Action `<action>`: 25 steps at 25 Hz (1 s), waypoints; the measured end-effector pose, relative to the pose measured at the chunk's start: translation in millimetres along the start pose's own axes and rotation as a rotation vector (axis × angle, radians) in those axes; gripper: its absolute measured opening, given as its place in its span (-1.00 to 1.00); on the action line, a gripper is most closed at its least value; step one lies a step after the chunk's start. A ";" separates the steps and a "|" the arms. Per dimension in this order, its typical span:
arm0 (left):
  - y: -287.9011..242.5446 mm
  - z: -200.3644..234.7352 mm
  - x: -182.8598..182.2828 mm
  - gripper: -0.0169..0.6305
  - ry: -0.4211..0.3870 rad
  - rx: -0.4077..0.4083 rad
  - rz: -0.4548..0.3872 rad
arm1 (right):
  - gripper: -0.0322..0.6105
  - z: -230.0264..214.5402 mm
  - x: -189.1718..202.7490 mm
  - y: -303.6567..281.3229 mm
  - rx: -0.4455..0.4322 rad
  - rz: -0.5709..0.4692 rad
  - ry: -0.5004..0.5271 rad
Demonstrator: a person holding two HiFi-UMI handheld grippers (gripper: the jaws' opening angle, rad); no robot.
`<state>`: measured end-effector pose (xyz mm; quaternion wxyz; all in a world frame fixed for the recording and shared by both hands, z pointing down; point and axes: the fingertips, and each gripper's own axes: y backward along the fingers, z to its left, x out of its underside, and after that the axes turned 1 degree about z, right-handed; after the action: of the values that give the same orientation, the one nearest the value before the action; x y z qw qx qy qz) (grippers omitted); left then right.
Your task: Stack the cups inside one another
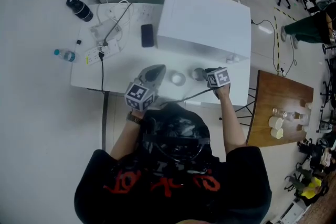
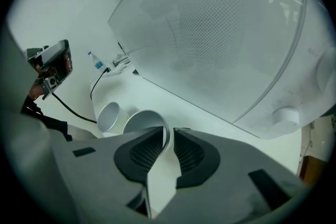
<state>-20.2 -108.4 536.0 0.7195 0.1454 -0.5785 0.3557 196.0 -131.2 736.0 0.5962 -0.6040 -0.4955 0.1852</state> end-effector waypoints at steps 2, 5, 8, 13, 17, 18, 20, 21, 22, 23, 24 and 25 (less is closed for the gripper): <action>1.7 1.1 0.2 -0.95 0.005 -0.006 0.000 | -0.68 0.4 0.9 -5.0 0.003 0.025 0.013; 3.5 3.3 1.0 -0.95 0.006 -0.011 -0.003 | -0.68 2.1 1.7 -9.2 -0.003 0.042 0.019; 5.1 4.7 2.1 -0.95 0.012 -0.019 -0.003 | -0.78 3.5 4.2 -10.5 -0.008 0.049 0.025; 1.3 1.7 -0.1 -0.95 0.008 -0.012 0.000 | -0.80 0.4 14.8 -2.3 -0.011 0.044 0.003; -2.0 0.8 -5.0 -0.95 0.000 0.004 -0.003 | -0.80 -4.8 18.5 9.7 -0.001 0.011 -0.027; -2.5 0.5 -6.1 -0.95 0.000 0.006 -0.004 | -0.80 -6.1 18.9 12.7 0.003 0.004 -0.031; -3.3 -1.4 -7.2 -0.95 -0.001 0.011 -0.001 | -0.80 -8.3 20.9 19.5 0.008 -0.009 -0.036; -3.6 -2.6 -7.3 -0.95 -0.002 0.014 0.000 | -0.80 -9.4 22.2 23.1 0.011 -0.016 -0.040; -3.8 -3.6 -7.3 -0.95 -0.003 0.016 0.002 | -0.80 -10.4 23.4 26.8 0.014 -0.023 -0.044; -4.2 -4.3 -7.0 -0.95 -0.003 0.018 0.004 | -0.80 -11.2 24.0 30.8 0.016 -0.030 -0.046; -4.8 -4.6 -6.5 -0.95 -0.004 0.019 0.006 | -0.80 -11.6 23.8 35.1 0.018 -0.038 -0.044; -5.6 -4.6 -5.9 -0.95 -0.006 0.020 0.009 | -0.80 -11.2 22.4 40.1 0.020 -0.046 -0.037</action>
<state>-13.6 -111.5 530.3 0.7147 0.1511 -0.5776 0.3643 230.1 -110.8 710.5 0.5969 -0.5829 -0.5185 0.1876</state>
